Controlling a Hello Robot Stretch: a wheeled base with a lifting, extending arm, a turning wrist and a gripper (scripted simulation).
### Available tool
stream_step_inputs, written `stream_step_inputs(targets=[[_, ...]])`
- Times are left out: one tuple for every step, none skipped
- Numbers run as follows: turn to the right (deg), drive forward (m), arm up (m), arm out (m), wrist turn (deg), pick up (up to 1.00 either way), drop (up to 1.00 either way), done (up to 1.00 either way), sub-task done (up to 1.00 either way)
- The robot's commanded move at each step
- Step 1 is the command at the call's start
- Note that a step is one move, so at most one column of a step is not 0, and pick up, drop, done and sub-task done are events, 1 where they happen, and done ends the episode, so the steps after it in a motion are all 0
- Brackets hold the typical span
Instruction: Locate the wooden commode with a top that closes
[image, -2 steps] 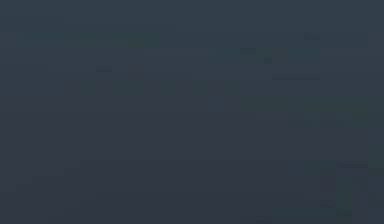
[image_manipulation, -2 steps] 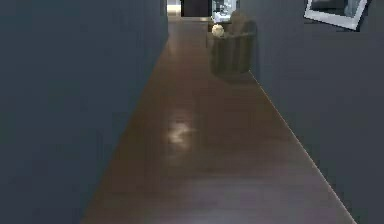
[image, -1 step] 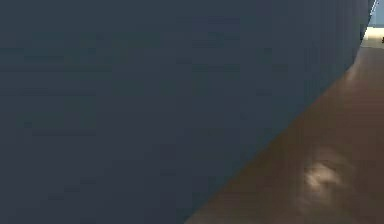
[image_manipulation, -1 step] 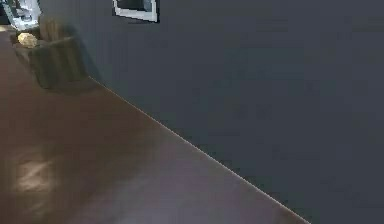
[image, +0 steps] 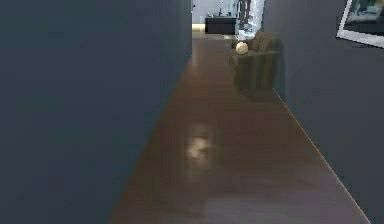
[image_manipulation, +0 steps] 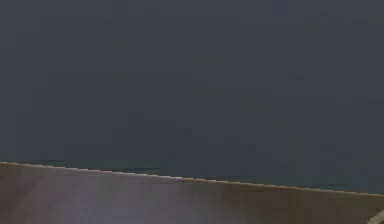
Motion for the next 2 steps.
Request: stream_step_inputs(targets=[[0.0,1.0,0.0,0.0,0.0,0.0,0.0,0.0,0.0],[0.0,1.0,0.0,0.0,0.0,0.0,0.0,0.0,0.0]])
